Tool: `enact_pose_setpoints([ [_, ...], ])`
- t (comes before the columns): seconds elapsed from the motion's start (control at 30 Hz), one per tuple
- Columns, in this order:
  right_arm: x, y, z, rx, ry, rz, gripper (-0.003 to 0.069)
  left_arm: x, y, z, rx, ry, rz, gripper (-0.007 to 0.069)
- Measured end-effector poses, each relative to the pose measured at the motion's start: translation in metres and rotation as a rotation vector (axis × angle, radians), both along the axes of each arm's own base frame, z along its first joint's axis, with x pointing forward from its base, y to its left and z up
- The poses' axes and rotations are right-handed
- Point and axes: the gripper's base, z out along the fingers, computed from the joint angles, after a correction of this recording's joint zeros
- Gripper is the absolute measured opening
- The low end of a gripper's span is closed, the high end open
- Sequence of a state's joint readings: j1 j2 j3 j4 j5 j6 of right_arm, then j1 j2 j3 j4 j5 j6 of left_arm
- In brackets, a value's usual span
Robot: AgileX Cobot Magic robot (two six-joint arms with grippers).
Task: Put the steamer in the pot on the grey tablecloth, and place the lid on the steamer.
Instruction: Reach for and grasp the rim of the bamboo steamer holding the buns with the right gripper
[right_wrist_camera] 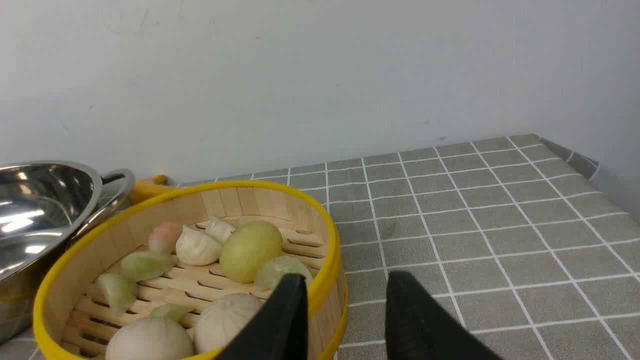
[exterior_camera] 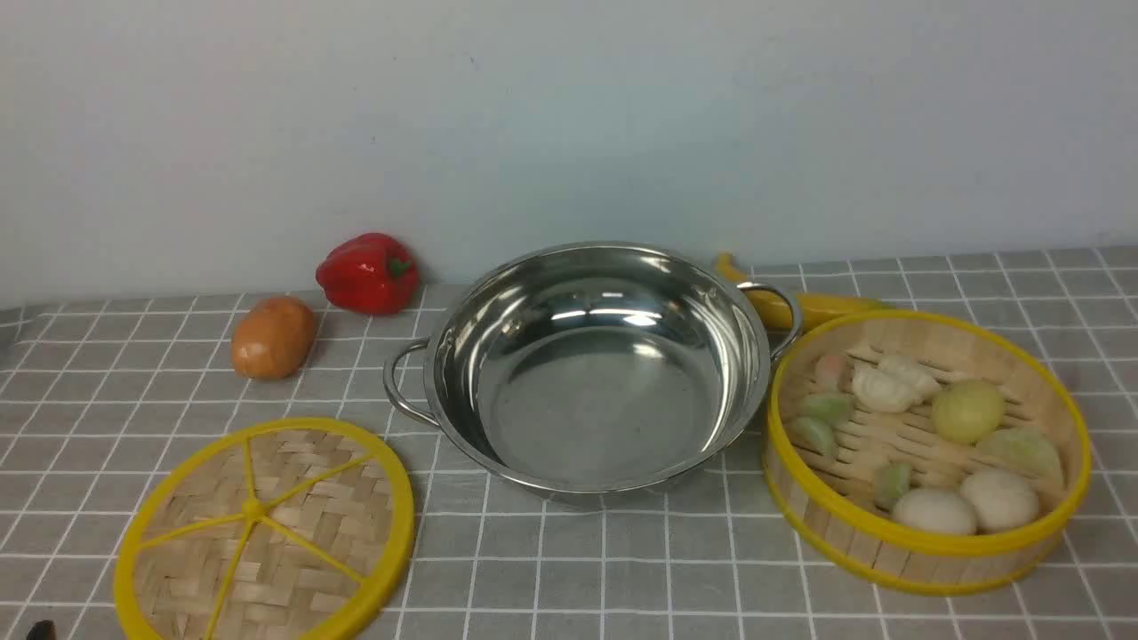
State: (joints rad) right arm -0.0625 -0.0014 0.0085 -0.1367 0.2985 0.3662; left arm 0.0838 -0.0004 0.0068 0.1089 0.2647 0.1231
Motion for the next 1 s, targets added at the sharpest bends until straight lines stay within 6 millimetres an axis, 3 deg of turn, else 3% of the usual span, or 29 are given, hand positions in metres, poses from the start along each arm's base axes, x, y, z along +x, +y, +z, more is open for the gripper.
enact_pose_setpoints([
  [1.0,0.0001,0.0003,0.0006,0.012,-0.008,0.001,0.0242,0.0001,-0.0006,-0.0001,-0.031,-0.003,-0.001,0.0243],
])
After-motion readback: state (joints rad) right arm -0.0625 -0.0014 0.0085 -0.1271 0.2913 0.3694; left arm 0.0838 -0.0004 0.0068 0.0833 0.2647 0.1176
